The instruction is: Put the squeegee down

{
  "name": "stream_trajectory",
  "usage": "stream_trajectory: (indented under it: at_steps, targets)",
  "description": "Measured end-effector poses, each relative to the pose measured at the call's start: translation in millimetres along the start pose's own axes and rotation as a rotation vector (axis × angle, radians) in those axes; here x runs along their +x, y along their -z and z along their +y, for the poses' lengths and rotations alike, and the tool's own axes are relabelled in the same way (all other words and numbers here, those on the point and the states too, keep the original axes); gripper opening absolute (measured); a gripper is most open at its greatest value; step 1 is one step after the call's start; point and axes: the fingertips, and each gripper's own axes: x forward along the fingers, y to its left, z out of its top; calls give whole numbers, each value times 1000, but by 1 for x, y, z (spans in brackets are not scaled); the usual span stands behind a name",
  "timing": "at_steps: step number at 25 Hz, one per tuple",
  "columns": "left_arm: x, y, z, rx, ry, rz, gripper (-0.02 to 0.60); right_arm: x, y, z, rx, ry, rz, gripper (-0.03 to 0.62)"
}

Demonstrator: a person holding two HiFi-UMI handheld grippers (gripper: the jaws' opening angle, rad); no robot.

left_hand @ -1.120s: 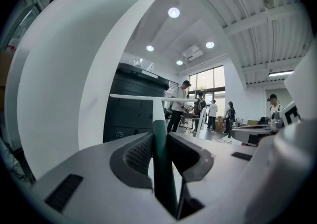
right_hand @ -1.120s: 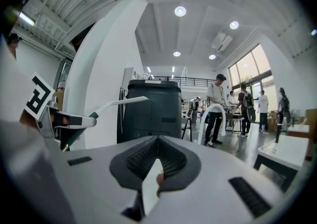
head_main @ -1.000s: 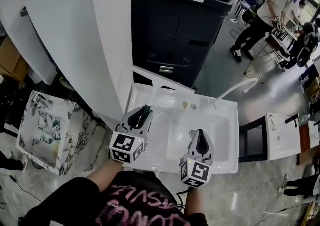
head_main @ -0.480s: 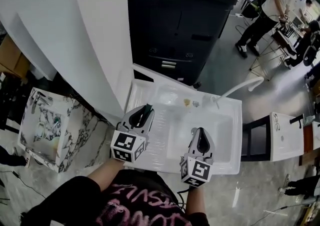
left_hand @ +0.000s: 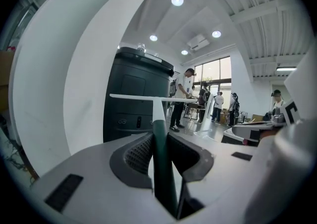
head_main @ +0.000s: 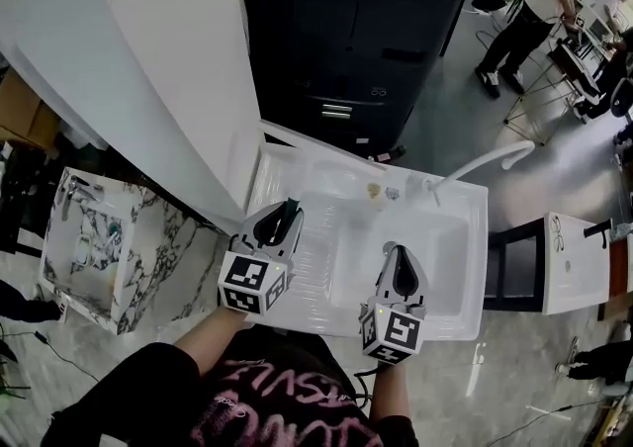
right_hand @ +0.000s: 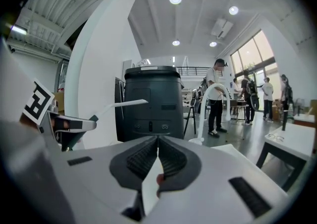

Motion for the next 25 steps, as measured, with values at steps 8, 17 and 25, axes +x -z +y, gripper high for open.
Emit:
stream_trajectory:
  at_steps: [8, 17, 25]
  targets:
    - [10, 18, -2, -3, -6, 43, 97, 8, 13, -4, 4, -13, 29, 21]
    - [18, 35, 1, -11, -25, 79, 97, 16, 27, -4, 0, -42, 57, 21]
    - [22, 52, 4, -21, -34, 119, 97, 25, 40, -1, 5, -58, 85, 21]
